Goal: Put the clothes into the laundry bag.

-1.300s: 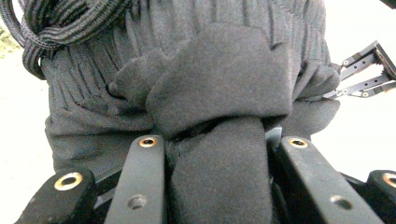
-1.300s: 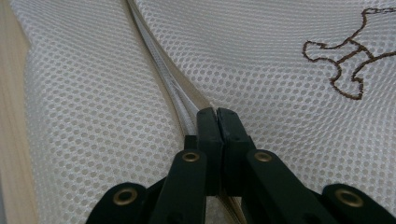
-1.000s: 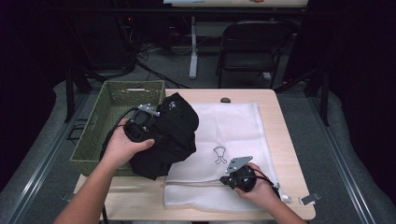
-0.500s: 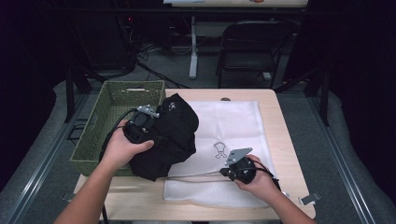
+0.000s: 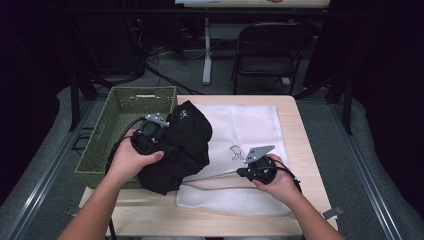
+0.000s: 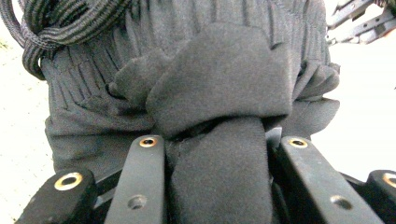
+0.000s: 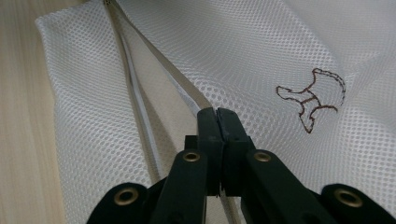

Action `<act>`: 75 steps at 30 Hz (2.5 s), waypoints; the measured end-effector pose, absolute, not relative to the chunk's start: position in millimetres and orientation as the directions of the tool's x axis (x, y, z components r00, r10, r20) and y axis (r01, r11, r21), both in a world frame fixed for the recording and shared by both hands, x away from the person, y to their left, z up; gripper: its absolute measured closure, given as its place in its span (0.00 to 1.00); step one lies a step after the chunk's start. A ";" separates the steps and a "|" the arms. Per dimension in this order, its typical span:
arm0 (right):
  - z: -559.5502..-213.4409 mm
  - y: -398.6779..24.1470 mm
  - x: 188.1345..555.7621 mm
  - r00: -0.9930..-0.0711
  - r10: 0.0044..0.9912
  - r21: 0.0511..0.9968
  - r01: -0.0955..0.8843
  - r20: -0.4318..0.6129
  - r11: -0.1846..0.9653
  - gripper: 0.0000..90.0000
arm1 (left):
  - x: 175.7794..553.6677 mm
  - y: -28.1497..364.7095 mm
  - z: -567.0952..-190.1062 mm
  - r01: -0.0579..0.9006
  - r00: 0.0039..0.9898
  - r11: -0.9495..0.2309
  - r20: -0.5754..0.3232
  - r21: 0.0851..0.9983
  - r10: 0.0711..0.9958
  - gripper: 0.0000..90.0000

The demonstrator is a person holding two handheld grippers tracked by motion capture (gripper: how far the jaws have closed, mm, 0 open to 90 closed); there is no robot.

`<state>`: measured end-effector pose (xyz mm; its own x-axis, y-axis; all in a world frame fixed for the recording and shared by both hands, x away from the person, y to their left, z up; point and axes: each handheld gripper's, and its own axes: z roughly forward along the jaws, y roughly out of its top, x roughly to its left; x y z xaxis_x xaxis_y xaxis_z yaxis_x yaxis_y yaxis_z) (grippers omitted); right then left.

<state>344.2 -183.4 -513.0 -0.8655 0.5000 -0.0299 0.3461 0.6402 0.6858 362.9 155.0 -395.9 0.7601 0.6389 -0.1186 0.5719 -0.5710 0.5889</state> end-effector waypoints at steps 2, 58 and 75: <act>-510.2 -184.3 346.1 -0.863 0.504 0.689 0.346 -0.032 0.637 0.99 | 362.5 155.1 -396.3 0.569 0.763 -0.576 -0.116 0.586 0.636 0.74; -463.7 -177.2 387.2 -0.835 0.547 0.694 0.358 -0.061 0.624 0.99 | 338.7 159.6 -410.8 0.546 0.780 -0.557 -0.137 0.625 0.610 0.74; -459.3 -186.0 401.4 -0.818 0.571 0.689 0.376 -0.066 0.619 0.99 | 333.3 152.7 -410.1 0.528 0.798 -0.578 -0.131 0.622 0.588 0.74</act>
